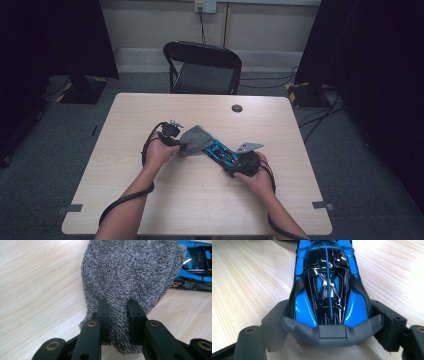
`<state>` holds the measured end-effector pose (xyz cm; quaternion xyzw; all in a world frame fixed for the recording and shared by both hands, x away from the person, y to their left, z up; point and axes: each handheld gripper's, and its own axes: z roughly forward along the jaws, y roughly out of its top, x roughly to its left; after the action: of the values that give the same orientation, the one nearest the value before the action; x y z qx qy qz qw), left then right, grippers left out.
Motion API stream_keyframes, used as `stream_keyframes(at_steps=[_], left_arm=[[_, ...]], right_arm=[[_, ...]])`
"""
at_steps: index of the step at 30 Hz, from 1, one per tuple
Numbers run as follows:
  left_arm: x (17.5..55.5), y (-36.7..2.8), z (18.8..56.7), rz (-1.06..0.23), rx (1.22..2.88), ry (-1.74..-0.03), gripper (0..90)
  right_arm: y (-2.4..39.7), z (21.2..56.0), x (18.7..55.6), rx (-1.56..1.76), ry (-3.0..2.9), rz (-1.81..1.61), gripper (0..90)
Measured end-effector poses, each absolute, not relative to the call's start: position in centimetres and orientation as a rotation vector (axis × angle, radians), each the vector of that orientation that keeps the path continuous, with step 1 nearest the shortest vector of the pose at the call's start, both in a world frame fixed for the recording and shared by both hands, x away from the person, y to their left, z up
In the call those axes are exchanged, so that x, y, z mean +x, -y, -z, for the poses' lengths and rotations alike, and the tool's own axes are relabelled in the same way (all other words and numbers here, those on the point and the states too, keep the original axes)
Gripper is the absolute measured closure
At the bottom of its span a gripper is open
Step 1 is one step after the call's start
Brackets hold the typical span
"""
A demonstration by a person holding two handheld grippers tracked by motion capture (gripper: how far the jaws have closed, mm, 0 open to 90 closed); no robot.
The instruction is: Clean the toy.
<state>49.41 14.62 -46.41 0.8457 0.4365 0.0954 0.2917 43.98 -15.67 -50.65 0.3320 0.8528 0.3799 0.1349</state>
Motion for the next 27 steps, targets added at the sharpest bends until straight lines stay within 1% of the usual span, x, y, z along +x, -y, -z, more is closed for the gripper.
stream_keyframes(at_steps=[16, 27], left_arm=[[48.9, -16.4, 46.4, -0.268, 2.249, -1.189, 75.4], [47.2, -18.3, 46.4, -0.275, 2.234, -1.196, 75.4]], right_arm=[[15.7, 50.6, 44.0, 0.962, -2.473, -1.100, 23.7], [16.0, 50.6, 43.9, 0.966, -2.478, -1.115, 23.4]])
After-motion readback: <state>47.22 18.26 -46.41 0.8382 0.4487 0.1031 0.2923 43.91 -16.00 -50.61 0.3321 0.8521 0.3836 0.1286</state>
